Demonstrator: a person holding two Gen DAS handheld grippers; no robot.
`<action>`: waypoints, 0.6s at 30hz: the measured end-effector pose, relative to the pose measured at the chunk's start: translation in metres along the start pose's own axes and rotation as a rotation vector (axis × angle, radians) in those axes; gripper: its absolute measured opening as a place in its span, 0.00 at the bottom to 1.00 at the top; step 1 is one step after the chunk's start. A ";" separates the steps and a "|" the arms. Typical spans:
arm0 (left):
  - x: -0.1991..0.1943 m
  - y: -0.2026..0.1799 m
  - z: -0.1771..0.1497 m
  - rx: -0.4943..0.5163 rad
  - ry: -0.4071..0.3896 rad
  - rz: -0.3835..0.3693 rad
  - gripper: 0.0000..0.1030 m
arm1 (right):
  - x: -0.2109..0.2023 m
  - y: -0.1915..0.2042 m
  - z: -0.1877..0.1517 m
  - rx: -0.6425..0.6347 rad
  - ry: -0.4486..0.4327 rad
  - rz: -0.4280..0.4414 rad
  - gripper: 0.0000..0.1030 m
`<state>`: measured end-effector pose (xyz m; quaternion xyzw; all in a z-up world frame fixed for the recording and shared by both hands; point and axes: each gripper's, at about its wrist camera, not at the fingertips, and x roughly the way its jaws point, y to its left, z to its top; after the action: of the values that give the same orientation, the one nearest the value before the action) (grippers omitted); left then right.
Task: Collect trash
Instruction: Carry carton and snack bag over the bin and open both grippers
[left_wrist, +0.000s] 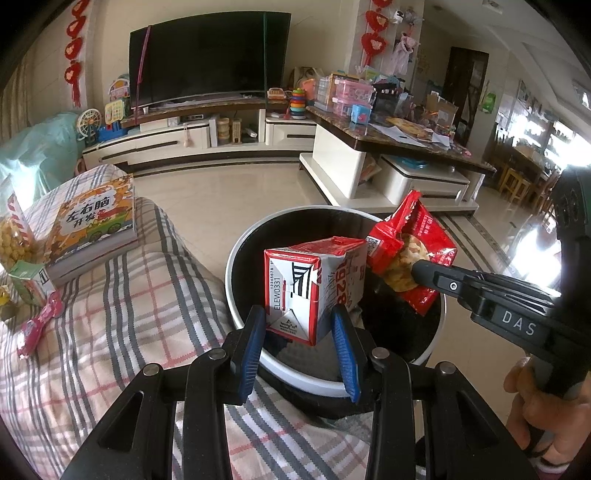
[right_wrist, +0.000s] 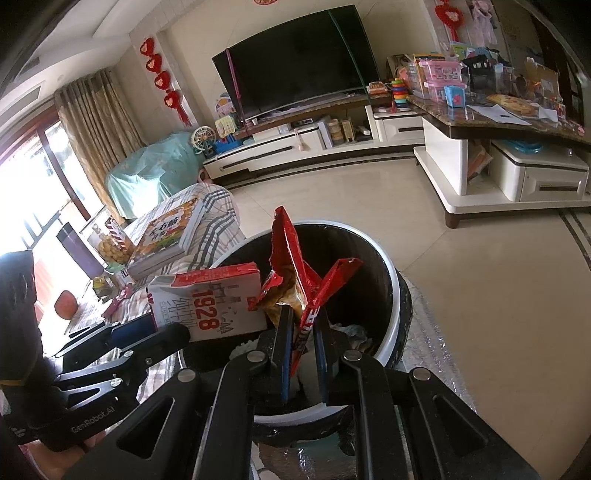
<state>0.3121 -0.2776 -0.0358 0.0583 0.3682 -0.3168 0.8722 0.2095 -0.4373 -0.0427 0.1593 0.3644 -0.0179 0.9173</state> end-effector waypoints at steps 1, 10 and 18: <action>0.001 0.000 0.000 0.000 0.001 0.002 0.34 | 0.001 0.000 0.000 -0.001 0.001 -0.002 0.10; 0.005 0.002 0.006 -0.042 0.020 -0.014 0.35 | 0.006 -0.003 0.004 0.001 0.018 -0.013 0.19; -0.012 0.014 -0.004 -0.096 0.007 -0.018 0.58 | -0.005 -0.007 0.004 0.038 -0.025 -0.008 0.61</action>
<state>0.3119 -0.2588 -0.0331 0.0141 0.3867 -0.3064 0.8697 0.2076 -0.4452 -0.0381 0.1751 0.3533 -0.0304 0.9185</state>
